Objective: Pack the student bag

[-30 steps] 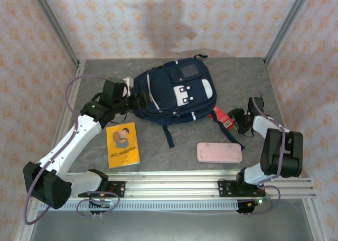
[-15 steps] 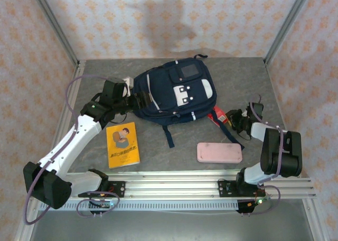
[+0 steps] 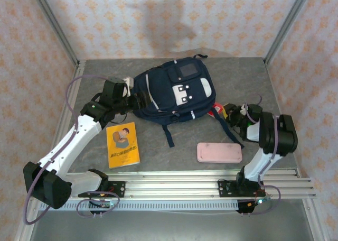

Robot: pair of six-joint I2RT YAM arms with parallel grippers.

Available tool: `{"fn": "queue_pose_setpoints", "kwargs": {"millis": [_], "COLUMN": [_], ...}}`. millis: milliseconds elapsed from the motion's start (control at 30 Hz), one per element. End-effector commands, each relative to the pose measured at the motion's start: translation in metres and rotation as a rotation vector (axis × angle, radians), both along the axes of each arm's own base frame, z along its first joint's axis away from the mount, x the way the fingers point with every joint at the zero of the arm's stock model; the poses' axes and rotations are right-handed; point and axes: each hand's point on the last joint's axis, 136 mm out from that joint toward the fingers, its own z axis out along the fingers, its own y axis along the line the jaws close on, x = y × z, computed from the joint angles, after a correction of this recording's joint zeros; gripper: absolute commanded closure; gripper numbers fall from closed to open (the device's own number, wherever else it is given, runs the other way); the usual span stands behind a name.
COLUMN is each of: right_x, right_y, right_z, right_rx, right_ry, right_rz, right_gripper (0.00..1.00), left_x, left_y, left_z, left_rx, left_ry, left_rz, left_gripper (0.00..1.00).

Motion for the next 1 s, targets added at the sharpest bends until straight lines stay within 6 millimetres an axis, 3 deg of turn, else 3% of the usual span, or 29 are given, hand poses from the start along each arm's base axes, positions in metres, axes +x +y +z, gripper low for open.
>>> {"fn": "queue_pose_setpoints", "kwargs": {"millis": [0,133,233,333,433,533,967], "right_x": [0.019,0.026,0.024,0.004,-0.011,-0.017,0.012], "right_y": [0.012,0.02,0.019,0.006,-0.009,-0.026,-0.006], "right_z": [0.046,0.033,0.01,-0.022,-0.028,-0.034,-0.038], "right_rx": [0.128,0.104,0.005,-0.236,-0.477,-0.574,-0.407], "right_ry": [-0.216,-0.196,-0.098,0.106,0.226,0.334,0.245], "right_rz": [0.062,0.091,0.094,0.096,0.117,0.118,0.225], "right_gripper": [0.69,0.69,0.68,0.63,0.63,0.63,0.67], "left_x": [-0.003,-0.002,-0.002,-0.001,0.0,0.001,-0.001], "left_y": [-0.005,-0.006,-0.006,-0.005,-0.005,-0.007,-0.008], "left_z": [-0.008,-0.012,-0.014,-0.015,-0.015,-0.016,-0.017], "left_rx": [0.002,0.007,0.01,0.019,0.022,0.016,0.015], "left_ry": [0.028,0.04,0.045,0.048,0.047,0.054,0.059], "left_rz": [-0.023,-0.028,-0.027,-0.022,-0.021,-0.025,-0.035], "left_gripper": [0.29,0.29,0.29,0.29,0.29,0.29,0.29]}}
